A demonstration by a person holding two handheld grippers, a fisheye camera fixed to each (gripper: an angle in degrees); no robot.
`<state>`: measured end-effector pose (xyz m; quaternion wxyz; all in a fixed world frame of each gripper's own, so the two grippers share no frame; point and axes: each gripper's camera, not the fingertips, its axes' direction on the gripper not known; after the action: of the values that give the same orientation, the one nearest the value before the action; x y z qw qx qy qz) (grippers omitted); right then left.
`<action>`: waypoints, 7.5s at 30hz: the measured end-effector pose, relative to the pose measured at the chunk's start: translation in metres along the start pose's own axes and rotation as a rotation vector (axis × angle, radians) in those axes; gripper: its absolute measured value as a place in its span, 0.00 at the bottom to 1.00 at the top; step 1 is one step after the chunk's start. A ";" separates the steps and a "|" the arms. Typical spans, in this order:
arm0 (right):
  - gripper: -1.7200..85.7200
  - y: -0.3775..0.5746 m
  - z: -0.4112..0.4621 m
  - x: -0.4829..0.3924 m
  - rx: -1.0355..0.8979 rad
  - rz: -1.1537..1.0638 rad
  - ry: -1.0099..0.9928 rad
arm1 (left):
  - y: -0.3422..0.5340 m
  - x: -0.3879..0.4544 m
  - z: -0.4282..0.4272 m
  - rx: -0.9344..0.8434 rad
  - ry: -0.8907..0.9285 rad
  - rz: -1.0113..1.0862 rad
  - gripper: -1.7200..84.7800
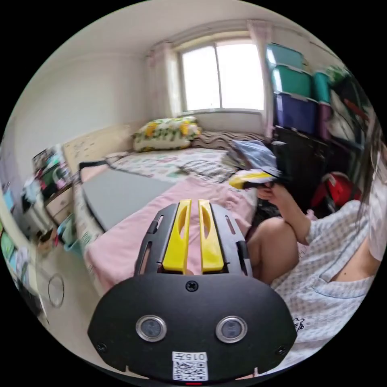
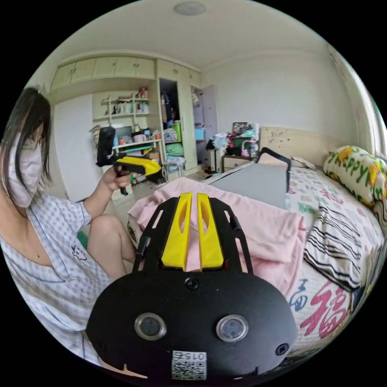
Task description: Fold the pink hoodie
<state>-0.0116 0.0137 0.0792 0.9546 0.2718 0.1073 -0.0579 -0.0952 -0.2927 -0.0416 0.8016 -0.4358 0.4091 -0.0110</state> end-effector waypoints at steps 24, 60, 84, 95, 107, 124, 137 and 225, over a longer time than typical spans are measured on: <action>0.02 0.033 0.324 -0.196 -0.552 -0.303 -0.129 | 0.040 -0.242 -0.021 -0.144 0.162 -0.628 0.02; 0.04 0.055 0.448 -0.282 -0.491 -0.628 0.122 | 0.042 -0.487 -0.002 0.098 0.484 -1.246 0.12; 0.03 0.075 0.364 -0.290 -0.481 -0.940 0.474 | 0.085 -0.455 0.011 0.156 0.462 -1.175 0.09; 0.01 0.038 0.143 -0.078 -0.308 -0.333 0.303 | 0.048 -0.335 -0.047 0.214 0.283 -0.897 0.06; 0.07 0.169 -0.095 0.118 -0.141 0.388 0.593 | -0.217 -0.057 0.172 -0.126 0.433 -0.235 0.13; 0.14 0.214 -0.174 0.203 -0.004 0.515 0.202 | -0.327 0.169 0.515 -0.713 0.173 0.106 0.17; 0.05 0.233 -0.203 0.228 0.163 0.601 0.004 | -0.318 0.204 0.557 -0.843 0.073 0.234 0.07; 0.08 0.071 0.287 -0.161 -0.443 -0.336 0.033 | 0.002 -0.232 -0.049 -0.088 0.318 -0.658 0.05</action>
<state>-0.1060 -0.0700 0.3910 0.9658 0.0357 0.1766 -0.1863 -0.2827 -0.2382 0.0935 0.6620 -0.5709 0.3667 -0.3183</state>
